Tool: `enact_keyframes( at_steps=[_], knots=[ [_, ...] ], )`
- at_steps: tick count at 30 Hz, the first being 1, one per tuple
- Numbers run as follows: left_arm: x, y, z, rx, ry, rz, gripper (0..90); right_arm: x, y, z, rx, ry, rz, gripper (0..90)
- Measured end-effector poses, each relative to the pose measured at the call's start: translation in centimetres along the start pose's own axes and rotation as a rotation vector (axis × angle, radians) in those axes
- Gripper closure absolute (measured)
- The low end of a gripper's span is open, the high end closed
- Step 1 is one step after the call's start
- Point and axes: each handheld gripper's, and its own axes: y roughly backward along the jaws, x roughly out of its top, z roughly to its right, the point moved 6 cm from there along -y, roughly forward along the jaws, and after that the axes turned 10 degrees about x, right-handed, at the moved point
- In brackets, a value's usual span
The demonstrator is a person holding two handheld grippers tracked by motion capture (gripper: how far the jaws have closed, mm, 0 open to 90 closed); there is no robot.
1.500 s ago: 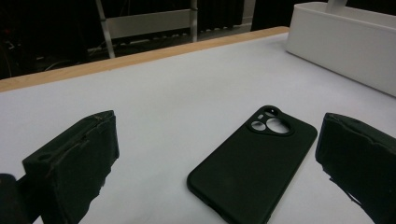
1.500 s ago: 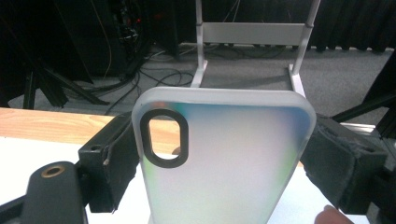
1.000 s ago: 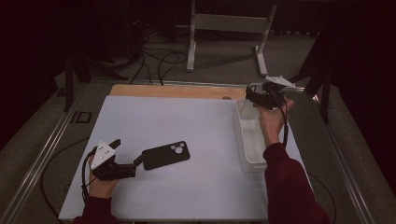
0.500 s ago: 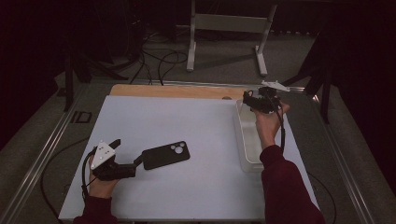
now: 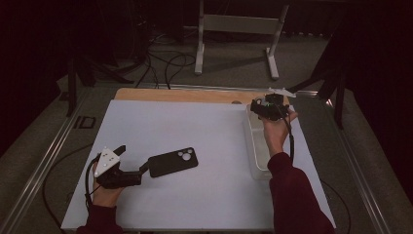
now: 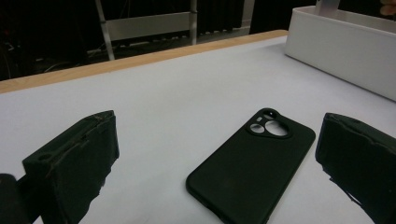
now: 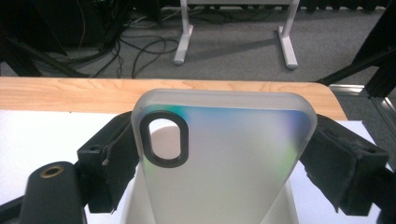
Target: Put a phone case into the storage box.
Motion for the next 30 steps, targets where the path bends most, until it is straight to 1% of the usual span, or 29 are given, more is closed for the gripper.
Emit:
enact_keyframes(
  at_steps=[3, 4, 10, 13, 15, 19, 20, 21, 22, 23, 24, 26, 30],
  knots=[
    [0.0, 0.0, 0.0, 0.001, 0.004, 0.002, 0.0, -0.2, -0.3, 0.0, -0.005, 0.000, -0.016, 16.4],
    [0.0, 0.0, 0.0, 0.001, 0.005, 0.002, 0.0, -0.3, -0.4, 0.0, -0.008, 0.006, -0.019, 16.4],
    [0.0, 0.0, 0.0, -0.001, 0.001, 0.000, 0.0, -0.5, -0.8, 0.0, -0.021, 0.004, -0.032, 16.3],
    [0.0, 0.0, 0.0, 0.000, 0.005, 0.001, 0.0, -0.8, -1.0, 0.1, -0.035, 0.013, -0.055, 16.3],
    [0.0, 0.0, 0.0, -0.001, 0.003, 0.000, 0.0, -0.8, -1.2, 0.1, -0.033, 0.011, -0.050, 16.3],
    [0.0, -0.1, 0.0, -0.002, 0.002, -0.001, 0.0, -0.6, -1.4, 0.2, -0.032, 0.009, -0.059, 15.8],
    [0.0, -0.1, 0.0, -0.003, 0.003, -0.001, 0.0, -0.6, -1.5, 0.2, -0.033, 0.005, -0.059, 14.9],
    [0.0, -0.1, 0.0, -0.002, 0.004, -0.001, 0.0, -0.6, -1.5, 0.3, -0.026, -0.017, -0.059, 11.9],
    [0.0, -0.1, 0.0, -0.002, 0.004, -0.001, 0.0, -0.6, -1.5, 0.3, -0.026, -0.017, -0.059, 11.9],
    [-0.1, -0.1, 0.0, 0.002, 0.006, -0.002, 0.0, -0.6, -1.6, 0.4, -0.025, -0.033, -0.056, 8.6],
    [-0.1, -0.1, 0.0, 0.000, 0.009, -0.001, 0.0, -0.4, -1.4, 0.4, -0.023, -0.049, -0.040, 8.0],
    [-0.1, -0.1, 0.0, 0.000, 0.008, -0.002, 0.0, -0.2, -1.3, 0.4, -0.027, -0.036, -0.030, 7.9],
    [-0.1, -0.1, 0.0, 0.000, 0.007, -0.002, 0.0, -0.1, -1.1, 0.4, -0.021, -0.033, -0.023, 7.9]
  ],
)
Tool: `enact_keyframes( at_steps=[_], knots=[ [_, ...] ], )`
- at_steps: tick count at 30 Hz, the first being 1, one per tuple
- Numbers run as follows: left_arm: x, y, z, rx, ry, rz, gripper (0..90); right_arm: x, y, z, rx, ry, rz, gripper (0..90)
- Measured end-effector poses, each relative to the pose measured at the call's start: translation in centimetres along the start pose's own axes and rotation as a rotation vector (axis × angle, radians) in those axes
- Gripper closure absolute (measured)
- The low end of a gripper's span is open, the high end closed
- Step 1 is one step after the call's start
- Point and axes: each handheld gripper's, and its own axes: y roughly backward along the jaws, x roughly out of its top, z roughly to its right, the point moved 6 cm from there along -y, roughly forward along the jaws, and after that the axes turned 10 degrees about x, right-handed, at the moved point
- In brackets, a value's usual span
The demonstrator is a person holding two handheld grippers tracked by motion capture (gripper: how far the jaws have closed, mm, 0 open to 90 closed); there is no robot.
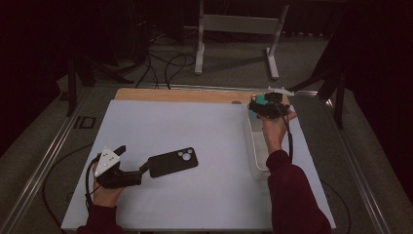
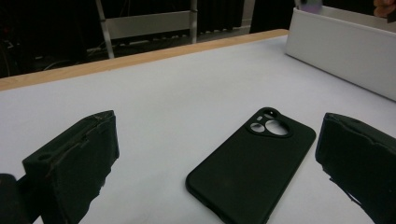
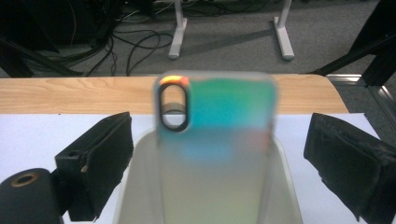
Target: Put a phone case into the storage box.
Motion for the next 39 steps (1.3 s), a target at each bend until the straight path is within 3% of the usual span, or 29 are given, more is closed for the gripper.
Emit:
enact_keyframes(
  at_steps=[4, 13, 20, 21, 23, 28, 39],
  knots=[
    [0.0, 0.0, 0.0, 0.001, -0.001, 0.000, 0.0, 0.0, 0.3, -0.1, 0.006, 0.006, 0.004, 7.9],
    [0.0, 0.1, -0.1, 0.003, -0.001, 0.001, 0.0, -0.1, 1.6, -0.9, 0.074, 0.033, 0.003, 8.0],
    [0.0, 0.1, 0.0, 0.001, -0.003, -0.001, 0.0, -0.5, 2.4, -1.6, 0.114, 0.079, -0.009, 8.0],
    [0.0, 0.1, 0.0, 0.001, -0.002, -0.001, 0.0, -0.8, 3.0, -2.3, 0.156, 0.105, -0.012, 8.0],
    [0.0, 0.0, 0.0, 0.000, -0.001, -0.001, 0.0, -0.8, 3.2, -2.6, 0.169, 0.115, -0.008, 8.1],
    [0.0, 0.0, 0.0, -0.002, -0.003, -0.001, 0.0, -1.3, 4.7, -4.2, 0.256, 0.171, -0.011, 8.1],
    [0.0, -0.1, 0.0, -0.005, -0.002, -0.006, 0.0, -2.4, 7.6, -6.3, 0.368, 0.254, 0.010, 8.4]
  ],
)
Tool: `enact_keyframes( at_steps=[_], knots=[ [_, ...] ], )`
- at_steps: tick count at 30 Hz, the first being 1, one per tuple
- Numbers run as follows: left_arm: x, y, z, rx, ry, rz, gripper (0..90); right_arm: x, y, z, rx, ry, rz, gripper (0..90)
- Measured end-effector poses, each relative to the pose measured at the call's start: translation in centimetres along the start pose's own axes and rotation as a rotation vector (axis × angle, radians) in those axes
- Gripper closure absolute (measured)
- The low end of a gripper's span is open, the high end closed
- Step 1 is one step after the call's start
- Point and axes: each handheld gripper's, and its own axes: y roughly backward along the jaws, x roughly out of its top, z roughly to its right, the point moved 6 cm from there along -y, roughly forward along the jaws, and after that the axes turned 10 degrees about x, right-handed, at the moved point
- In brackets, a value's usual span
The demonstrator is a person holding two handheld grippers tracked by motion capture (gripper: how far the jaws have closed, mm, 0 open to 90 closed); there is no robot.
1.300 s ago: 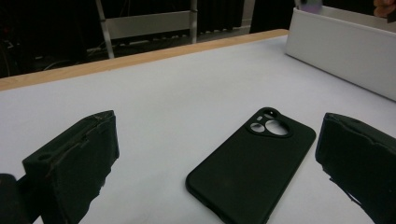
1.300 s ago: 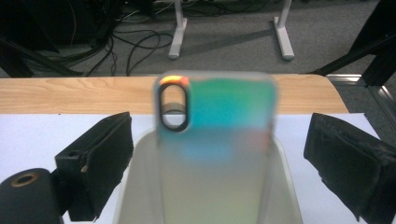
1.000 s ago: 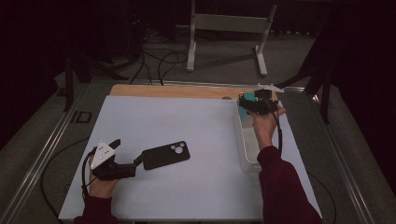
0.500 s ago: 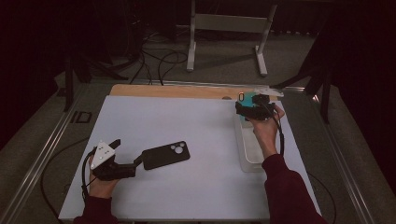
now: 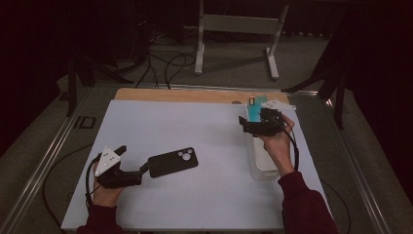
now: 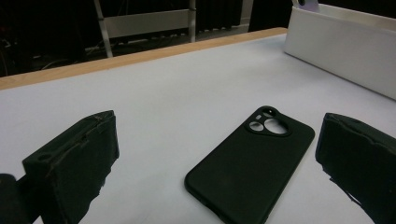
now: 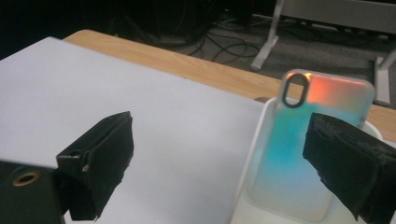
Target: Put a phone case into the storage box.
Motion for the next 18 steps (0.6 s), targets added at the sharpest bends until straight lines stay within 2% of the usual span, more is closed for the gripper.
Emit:
enact_keyframes(
  at_steps=[9, 14, 18],
  knots=[
    [-0.1, -0.2, 0.2, -0.014, -0.009, -0.011, 0.0, -1.1, 2.3, -2.0, 0.071, 0.024, 0.049, 9.3],
    [0.0, -0.3, 0.4, -0.023, -0.018, -0.016, 0.0, -2.1, 3.3, -2.6, 0.108, 0.014, 0.061, 9.5],
    [0.0, -0.3, 0.4, -0.023, -0.020, -0.016, 0.0, -2.9, 4.2, -2.9, 0.113, 0.005, 0.087, 10.7]
  ],
)
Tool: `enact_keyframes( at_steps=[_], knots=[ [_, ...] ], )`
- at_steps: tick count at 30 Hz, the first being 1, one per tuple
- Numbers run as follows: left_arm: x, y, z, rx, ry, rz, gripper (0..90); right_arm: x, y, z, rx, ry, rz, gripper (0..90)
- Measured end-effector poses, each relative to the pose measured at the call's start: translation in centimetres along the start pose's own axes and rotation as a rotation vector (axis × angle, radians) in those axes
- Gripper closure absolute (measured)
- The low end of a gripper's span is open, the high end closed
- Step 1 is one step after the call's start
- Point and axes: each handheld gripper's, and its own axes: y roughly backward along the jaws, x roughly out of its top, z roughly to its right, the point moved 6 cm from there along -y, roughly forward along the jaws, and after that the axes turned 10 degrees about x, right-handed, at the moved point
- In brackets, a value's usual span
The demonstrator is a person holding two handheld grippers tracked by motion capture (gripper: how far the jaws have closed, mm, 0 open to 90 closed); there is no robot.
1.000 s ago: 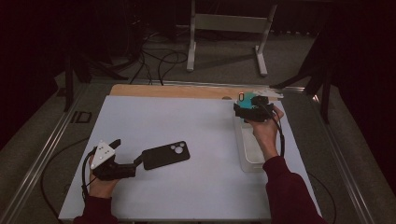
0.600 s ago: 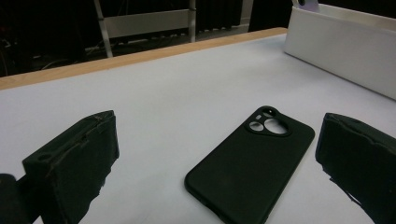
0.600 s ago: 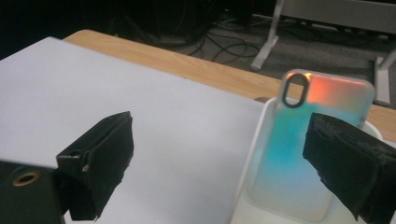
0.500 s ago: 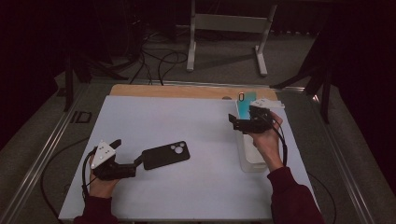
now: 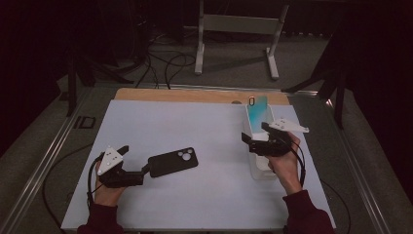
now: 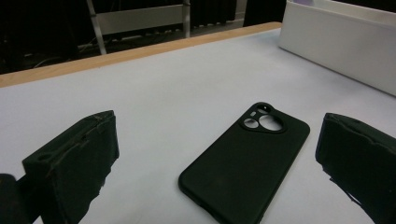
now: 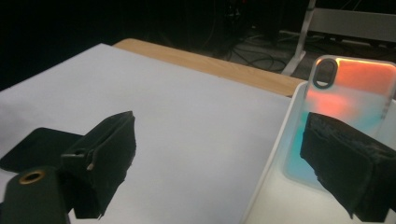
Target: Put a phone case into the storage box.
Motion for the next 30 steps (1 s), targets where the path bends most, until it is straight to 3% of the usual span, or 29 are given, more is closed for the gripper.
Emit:
enact_keyframes(
  at_steps=[12, 16, 22, 25, 26, 30],
  knots=[
    [0.4, -0.3, 0.1, -0.005, -0.002, 0.003, 0.0, -1.9, 2.3, -0.3, -0.011, -0.037, 0.052, 12.8],
    [0.7, -0.9, 0.3, -0.020, -0.013, -0.035, 0.7, -3.0, 2.5, -0.7, -0.006, -0.032, 0.048, 12.9],
    [1.0, -2.5, 0.1, 0.027, -0.014, -0.071, 21.3, -3.8, 3.0, -1.0, 0.008, -0.066, 0.084, 13.3],
    [1.0, -3.1, 0.1, 0.026, -0.029, -0.084, 37.4, -4.0, 3.1, -1.0, 0.008, -0.069, 0.085, 13.4],
    [1.1, -3.5, 0.1, 0.028, -0.038, -0.090, 37.4, -4.0, 3.2, -0.9, 0.004, -0.069, 0.082, 13.4],
    [1.1, -4.9, -0.1, 0.025, -0.041, -0.118, 68.9, -4.2, 3.6, -0.7, -0.005, -0.077, 0.099, 13.5]
  ],
)
